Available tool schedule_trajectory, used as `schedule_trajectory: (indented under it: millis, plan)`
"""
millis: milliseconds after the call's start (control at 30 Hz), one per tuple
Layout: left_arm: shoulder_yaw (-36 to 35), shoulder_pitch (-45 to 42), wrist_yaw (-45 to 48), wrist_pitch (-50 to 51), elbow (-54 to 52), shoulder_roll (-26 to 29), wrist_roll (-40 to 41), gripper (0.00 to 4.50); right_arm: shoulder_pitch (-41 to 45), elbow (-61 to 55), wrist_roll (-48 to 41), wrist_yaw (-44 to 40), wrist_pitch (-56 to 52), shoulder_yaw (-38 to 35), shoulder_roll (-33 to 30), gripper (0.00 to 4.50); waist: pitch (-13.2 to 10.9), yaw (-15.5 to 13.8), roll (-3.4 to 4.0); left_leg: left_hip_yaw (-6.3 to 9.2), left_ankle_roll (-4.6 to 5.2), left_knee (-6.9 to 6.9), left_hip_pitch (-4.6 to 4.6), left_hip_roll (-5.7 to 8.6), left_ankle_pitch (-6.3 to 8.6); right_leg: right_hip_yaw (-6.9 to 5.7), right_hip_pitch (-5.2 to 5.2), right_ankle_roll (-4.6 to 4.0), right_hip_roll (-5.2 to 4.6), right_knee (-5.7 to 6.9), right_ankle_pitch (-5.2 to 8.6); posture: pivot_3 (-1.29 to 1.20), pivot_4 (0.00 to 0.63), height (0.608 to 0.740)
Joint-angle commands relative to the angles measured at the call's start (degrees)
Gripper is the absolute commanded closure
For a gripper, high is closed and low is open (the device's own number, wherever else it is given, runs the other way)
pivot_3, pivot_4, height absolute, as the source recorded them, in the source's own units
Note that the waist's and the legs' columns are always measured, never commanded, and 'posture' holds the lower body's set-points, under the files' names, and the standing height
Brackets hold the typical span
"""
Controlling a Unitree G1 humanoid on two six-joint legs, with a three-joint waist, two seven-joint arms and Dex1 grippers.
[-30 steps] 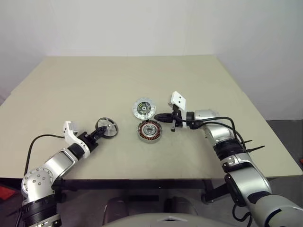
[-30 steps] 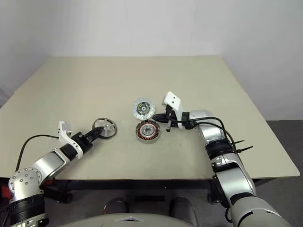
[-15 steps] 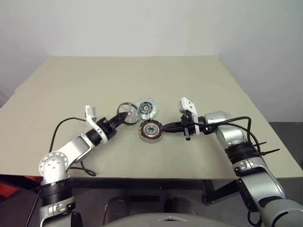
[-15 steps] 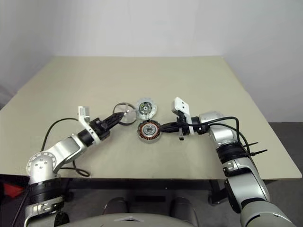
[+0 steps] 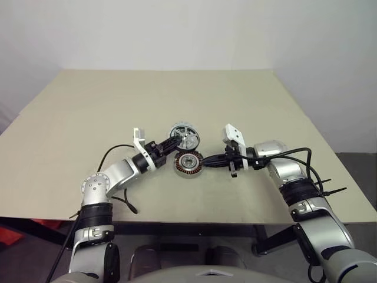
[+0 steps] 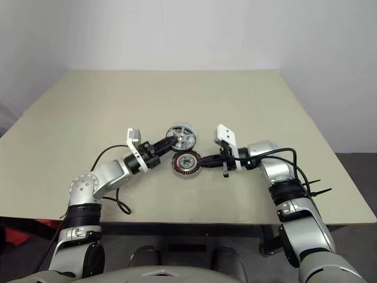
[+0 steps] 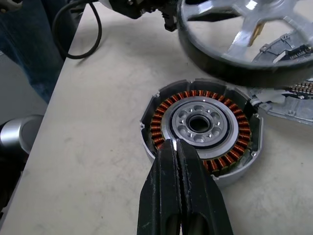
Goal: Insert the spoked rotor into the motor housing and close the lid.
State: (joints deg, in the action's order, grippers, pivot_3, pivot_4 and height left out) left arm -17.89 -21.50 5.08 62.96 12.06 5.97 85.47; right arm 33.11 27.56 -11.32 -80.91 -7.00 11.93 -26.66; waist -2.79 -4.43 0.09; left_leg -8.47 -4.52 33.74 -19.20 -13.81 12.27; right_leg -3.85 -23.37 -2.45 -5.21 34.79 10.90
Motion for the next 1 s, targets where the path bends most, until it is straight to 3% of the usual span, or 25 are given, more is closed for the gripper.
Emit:
schedule_trajectory:
  millis: [33,1000]
  plan:
    - [-0.3,-0.5,1.9,-0.2,1.2,-2.0,0.9,4.08,0.0,-2.3,-0.9,-0.4,-0.3,-1.1,-1.2,4.5,0.0,-0.1,-0.01,0.0,0.01,0.01,0.0,0.01,0.01,0.0,0.01,0.0,-0.01,-0.01,0.0,0.0,0.0,0.74]
    - [0.3,-0.1,2.8,5.2,7.8,-4.7,-8.9,4.08,-0.6,-6.8,-1.5,1.5,-2.4,-1.3,-1.9,4.5,0.0,-1.1,-0.01,0.0,0.08,0.12,0.0,0.01,0.05,0.0,0.06,0.03,-0.03,-0.01,0.01,0.0,0.0,0.74]
